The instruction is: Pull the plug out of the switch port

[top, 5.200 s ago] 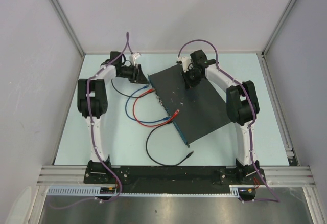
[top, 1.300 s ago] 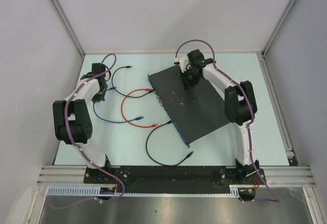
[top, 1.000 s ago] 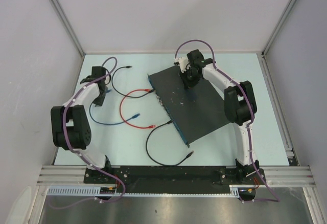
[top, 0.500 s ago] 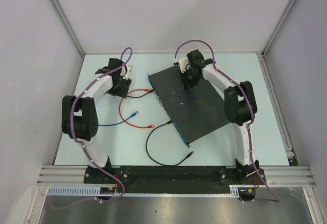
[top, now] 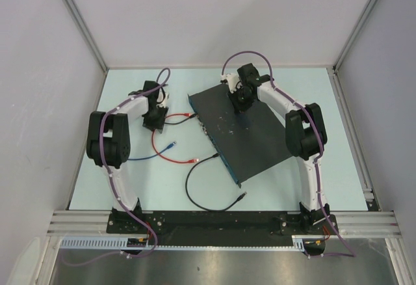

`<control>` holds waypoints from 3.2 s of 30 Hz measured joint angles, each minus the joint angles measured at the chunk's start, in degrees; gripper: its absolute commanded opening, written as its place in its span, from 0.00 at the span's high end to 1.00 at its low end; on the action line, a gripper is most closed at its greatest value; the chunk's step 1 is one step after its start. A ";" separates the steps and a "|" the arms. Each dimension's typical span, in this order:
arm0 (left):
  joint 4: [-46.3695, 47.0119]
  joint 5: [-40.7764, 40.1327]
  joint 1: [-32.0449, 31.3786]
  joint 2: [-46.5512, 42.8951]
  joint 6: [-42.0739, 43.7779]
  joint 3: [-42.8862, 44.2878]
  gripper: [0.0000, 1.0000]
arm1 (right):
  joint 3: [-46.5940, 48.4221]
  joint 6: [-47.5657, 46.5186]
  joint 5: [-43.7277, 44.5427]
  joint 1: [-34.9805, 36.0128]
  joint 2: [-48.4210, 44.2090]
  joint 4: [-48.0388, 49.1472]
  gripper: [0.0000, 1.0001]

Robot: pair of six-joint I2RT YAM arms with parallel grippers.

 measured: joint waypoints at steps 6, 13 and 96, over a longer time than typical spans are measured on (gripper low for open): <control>1.14 -1.42 0.00 -0.55 -0.35 -1.77 0.81 | 0.00 0.00 0.15 0.04 0.00 0.00 0.85; 2.21 -2.64 0.02 -1.92 0.17 -4.00 1.00 | 0.02 0.00 0.22 0.07 0.02 -0.02 0.85; 15.45 38.69 -2.56 14.21 -2.10 15.28 0.60 | 0.28 -0.39 0.42 0.17 0.13 -0.31 0.85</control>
